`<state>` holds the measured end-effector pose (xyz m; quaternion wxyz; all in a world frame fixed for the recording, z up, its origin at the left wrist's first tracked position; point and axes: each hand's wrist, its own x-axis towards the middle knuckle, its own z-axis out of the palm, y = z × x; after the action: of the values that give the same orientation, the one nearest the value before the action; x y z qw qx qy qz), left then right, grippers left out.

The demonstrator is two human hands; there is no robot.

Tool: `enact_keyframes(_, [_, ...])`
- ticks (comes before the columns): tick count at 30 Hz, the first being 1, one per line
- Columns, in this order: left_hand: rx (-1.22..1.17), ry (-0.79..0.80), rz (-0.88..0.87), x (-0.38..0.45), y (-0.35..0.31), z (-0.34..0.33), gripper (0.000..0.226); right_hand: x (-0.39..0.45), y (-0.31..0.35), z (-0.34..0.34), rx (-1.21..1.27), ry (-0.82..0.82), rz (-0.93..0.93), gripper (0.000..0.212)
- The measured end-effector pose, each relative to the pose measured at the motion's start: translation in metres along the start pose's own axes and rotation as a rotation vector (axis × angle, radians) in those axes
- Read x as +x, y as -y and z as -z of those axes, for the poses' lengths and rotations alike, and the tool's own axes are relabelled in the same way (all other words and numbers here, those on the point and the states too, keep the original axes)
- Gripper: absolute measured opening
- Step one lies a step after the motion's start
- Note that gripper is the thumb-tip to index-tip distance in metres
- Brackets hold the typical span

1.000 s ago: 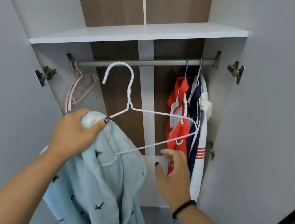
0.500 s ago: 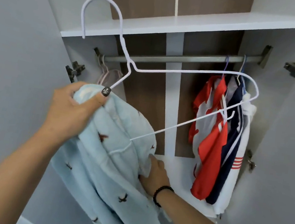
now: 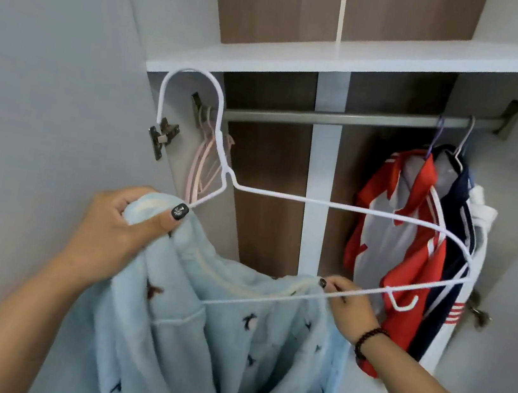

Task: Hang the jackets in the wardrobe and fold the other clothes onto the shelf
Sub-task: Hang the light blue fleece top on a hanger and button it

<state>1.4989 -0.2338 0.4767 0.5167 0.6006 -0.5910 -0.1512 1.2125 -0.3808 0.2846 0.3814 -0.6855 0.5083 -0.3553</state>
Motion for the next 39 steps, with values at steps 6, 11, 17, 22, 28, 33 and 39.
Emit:
enact_keyframes(6, [0.149,0.065,0.030,0.012,0.019,-0.027,0.014,0.000,0.009,0.086,-0.146,-0.133,0.043,0.015])
enact_keyframes(11, [0.239,0.121,0.078,0.028,0.042,-0.048,0.011,0.006,0.018,0.124,-0.328,-0.154,0.068,0.013])
enact_keyframes(17, [0.303,0.160,0.109,0.043,0.063,-0.075,0.020,0.023,0.024,0.139,-0.440,-0.262,0.069,0.017])
enact_keyframes(22, [0.527,0.234,0.103,0.054,0.085,-0.122,0.027,0.040,0.041,0.135,-0.444,-0.327,0.129,0.017])
enact_keyframes(28, [0.488,0.258,0.154,0.063,0.094,-0.188,0.038,0.057,0.075,0.113,-0.372,-0.350,0.233,0.018])
enact_keyframes(33, [0.372,0.152,0.218,0.078,0.093,-0.224,0.025,0.062,0.088,0.073,-0.263,-0.280,0.277,0.016])
enact_keyframes(39, [0.207,0.028,0.217,0.098,0.096,-0.239,0.022,0.075,0.049,0.067,0.067,-0.234,0.129,0.031])
